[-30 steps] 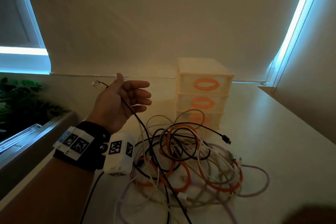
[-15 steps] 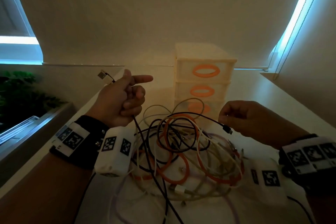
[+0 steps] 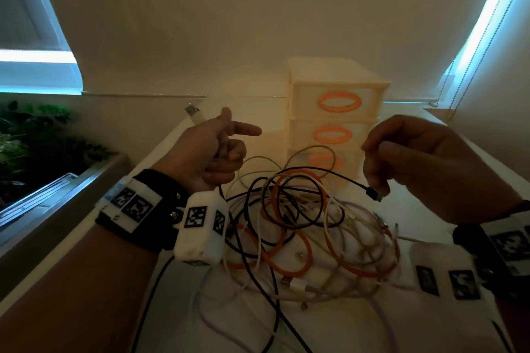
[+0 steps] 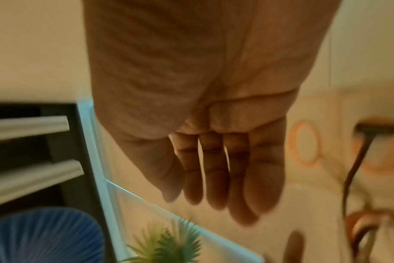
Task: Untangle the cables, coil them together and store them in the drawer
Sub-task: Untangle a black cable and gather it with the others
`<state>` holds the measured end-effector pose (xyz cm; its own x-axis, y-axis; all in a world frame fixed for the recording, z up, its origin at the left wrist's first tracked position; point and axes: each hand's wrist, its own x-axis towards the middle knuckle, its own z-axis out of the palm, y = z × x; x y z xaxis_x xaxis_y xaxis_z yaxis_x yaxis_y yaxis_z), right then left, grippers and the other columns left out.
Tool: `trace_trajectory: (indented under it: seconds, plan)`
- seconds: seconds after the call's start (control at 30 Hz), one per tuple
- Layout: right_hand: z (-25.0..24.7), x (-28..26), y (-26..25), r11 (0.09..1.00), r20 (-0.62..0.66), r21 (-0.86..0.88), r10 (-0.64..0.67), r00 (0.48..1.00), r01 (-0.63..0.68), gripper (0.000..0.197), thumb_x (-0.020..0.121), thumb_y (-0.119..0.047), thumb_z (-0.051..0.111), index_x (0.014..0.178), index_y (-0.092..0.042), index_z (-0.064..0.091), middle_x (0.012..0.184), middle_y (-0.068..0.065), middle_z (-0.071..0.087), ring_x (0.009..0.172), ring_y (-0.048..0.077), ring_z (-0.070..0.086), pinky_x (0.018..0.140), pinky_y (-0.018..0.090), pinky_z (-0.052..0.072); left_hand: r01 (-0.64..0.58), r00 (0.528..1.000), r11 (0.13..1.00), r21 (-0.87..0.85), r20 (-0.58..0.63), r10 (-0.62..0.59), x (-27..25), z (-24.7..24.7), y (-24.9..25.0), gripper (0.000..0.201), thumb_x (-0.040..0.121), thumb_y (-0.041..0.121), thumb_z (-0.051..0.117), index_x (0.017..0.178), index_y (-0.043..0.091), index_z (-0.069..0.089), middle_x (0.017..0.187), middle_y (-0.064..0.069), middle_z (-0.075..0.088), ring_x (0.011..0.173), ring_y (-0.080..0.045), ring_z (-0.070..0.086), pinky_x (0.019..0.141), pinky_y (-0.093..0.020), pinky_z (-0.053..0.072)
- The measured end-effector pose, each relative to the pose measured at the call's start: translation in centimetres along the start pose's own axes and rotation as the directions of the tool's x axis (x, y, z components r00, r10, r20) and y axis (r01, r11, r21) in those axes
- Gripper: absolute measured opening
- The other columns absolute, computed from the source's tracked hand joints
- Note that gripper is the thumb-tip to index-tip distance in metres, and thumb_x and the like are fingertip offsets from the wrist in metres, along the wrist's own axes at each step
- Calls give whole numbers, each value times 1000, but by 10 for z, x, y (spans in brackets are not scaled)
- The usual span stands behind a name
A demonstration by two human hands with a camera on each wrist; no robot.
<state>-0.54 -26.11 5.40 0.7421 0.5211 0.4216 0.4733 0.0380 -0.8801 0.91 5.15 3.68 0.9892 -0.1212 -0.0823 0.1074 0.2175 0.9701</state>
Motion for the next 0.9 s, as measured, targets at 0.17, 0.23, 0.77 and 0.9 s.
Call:
trace_trajectory:
  seconds: [0.17, 0.23, 0.77, 0.9]
  plan:
    - [49, 19, -21, 968, 341, -251, 113, 933, -25, 20, 91, -19, 67, 110, -20, 71, 105, -1, 73, 93, 18, 73, 72, 32, 61, 24, 1000, 997, 69, -8, -23, 0, -4, 2, 66, 105, 56, 30, 128, 2, 59, 61, -5, 38, 37, -8, 19, 38, -18, 11]
    - [63, 26, -10, 836, 347, -545, 154, 925, 65, 26, 92, -23, 67, 116, -33, 70, 105, -17, 71, 94, 1, 69, 79, 19, 57, 34, 999, 996, 81, -21, -32, 0, -5, 3, 66, 105, 55, 30, 127, 1, 60, 60, -5, 40, 36, -9, 20, 39, -18, 11]
    - [127, 93, 9, 478, 480, -806, 184, 858, 348, 23, 98, -33, 53, 96, -20, 72, 86, -9, 65, 79, 8, 59, 74, 20, 45, -7, 993, 994, 113, -120, 20, 0, -8, 6, 64, 106, 53, 30, 121, 1, 64, 55, -4, 47, 34, -10, 21, 37, -19, 13]
    - [140, 108, 41, 312, 500, -864, 442, 745, 395, 23, 92, -35, 60, 83, -14, 61, 79, -2, 57, 77, 20, 57, 78, 40, 52, -12, 993, 995, 103, -118, 24, 2, -11, 5, 64, 106, 54, 31, 122, 1, 62, 59, -6, 48, 35, -9, 22, 37, -17, 13]
